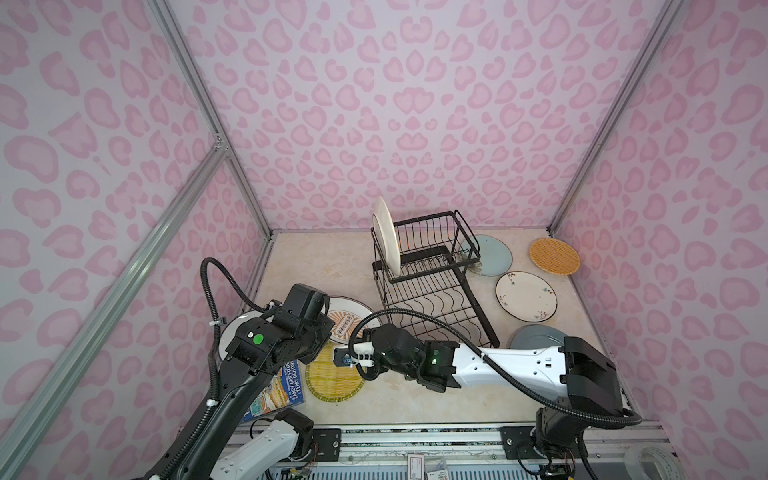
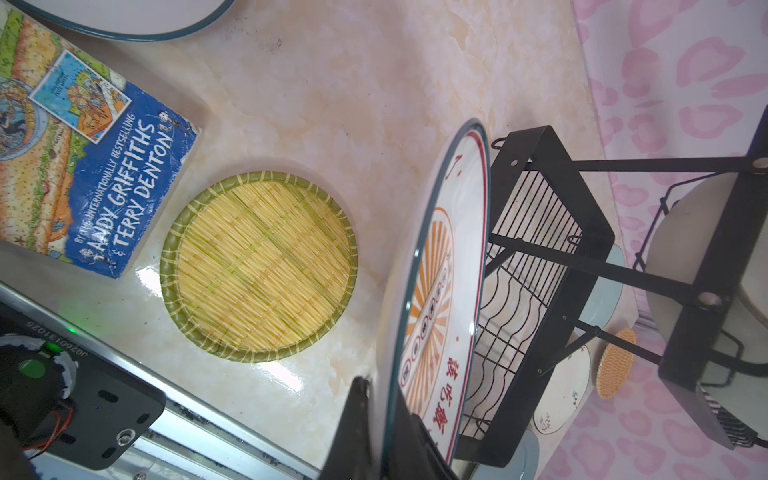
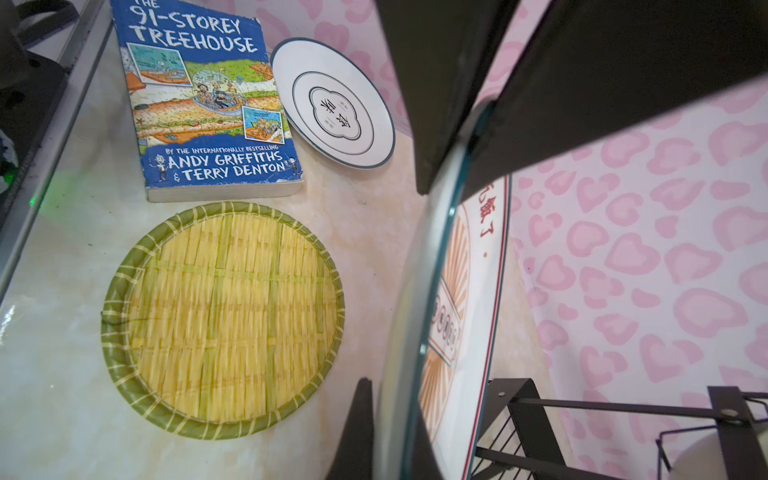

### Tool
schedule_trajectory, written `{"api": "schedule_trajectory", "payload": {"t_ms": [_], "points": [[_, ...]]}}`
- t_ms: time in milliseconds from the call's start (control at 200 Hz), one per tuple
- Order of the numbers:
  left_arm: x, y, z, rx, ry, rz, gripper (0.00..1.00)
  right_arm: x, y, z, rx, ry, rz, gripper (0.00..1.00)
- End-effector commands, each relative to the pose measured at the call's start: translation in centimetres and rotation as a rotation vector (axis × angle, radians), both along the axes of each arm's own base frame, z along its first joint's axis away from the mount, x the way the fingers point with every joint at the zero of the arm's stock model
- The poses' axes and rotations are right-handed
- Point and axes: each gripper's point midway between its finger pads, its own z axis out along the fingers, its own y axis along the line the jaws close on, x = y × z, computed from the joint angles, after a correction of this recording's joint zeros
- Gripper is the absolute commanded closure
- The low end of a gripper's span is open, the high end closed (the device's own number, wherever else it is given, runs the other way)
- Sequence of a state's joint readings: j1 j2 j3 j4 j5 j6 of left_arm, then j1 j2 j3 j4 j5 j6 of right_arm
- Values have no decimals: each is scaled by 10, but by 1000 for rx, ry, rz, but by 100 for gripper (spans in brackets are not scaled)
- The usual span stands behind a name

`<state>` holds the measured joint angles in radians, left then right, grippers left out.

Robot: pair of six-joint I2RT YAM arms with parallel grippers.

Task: Load the plates into the dish rack
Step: 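Lift the sunburst plate toward the robot while the right gripper reaches to grasp its rim, then open the left gripper and draw it back while the right gripper lifts the plate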

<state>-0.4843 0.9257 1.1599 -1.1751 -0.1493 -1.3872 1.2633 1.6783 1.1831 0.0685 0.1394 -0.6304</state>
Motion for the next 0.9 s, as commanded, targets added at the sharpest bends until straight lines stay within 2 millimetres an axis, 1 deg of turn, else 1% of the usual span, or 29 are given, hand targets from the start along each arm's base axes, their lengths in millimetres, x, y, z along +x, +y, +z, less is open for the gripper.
{"api": "schedule_trajectory", "payload": {"t_ms": [0, 90, 105, 140, 205, 230, 250, 305, 370, 380, 415, 460, 530, 640, 710, 720, 785, 795, 800, 820, 865, 875, 895], "points": [[-1, -4, 7, -3, -13, -45, 96, 14, 1, 14, 73, -8, -75, 100], [-2, -5, 6, -9, -8, -51, 96, 13, -2, 15, 74, -9, -76, 100], [-2, -5, 5, -10, -7, -52, 95, 13, -2, 16, 77, -9, -78, 100], [-2, -5, 5, -11, -6, -53, 88, 13, -3, 17, 84, -11, -83, 100], [-3, -5, 4, -9, -7, -54, 68, 15, -5, 19, 90, -13, -94, 100], [-4, -4, 4, -11, -10, -51, 57, 15, -6, 18, 88, -14, -97, 100], [-4, -4, 5, -11, -14, -49, 50, 16, -6, 19, 89, -14, -100, 100], [-4, -3, 7, -13, -25, -47, 34, 19, -8, 19, 87, -17, -119, 100], [-3, -3, 10, -14, -40, -49, 21, 23, -11, 18, 86, -16, -142, 100], [-4, -2, 11, -14, -44, -50, 14, 23, -12, 18, 85, -15, -144, 100], [-3, -1, 15, -10, -56, -54, 1, 25, -13, 19, 91, -8, -152, 100], [-1, -1, 22, -7, -87, -68, 2, 24, -15, 19, 97, 5, -154, 100], [2, 1, 36, 3, -159, -90, 2, 21, -18, 21, 104, 29, -150, 100], [7, 3, 69, 11, -333, -142, 2, 8, -22, 34, 138, 97, -115, 100], [8, -2, 96, -5, -482, -205, 2, 0, -25, 53, 190, 149, -102, 100], [8, -2, 100, -8, -502, -212, 2, 0, -25, 53, 192, 154, -103, 100], [3, -4, 124, -14, -639, -260, 2, -1, -29, 75, 241, 180, -132, 100], [2, -4, 128, -16, -665, -267, 2, -1, -29, 78, 250, 184, -139, 100], [1, -4, 130, -15, -678, -272, 2, -1, -29, 84, 262, 183, -142, 100], [-1, -5, 139, -17, -727, -295, 2, -1, -30, 87, 268, 193, -152, 100], [-9, -5, 156, -19, -828, -325, 2, -3, -32, 105, 298, 210, -162, 100], [-11, -4, 161, -18, -853, -330, 2, -5, -31, 112, 308, 216, -158, 100], [-15, -3, 168, -12, -896, -338, 2, -6, -32, 116, 317, 223, -159, 100]]}}
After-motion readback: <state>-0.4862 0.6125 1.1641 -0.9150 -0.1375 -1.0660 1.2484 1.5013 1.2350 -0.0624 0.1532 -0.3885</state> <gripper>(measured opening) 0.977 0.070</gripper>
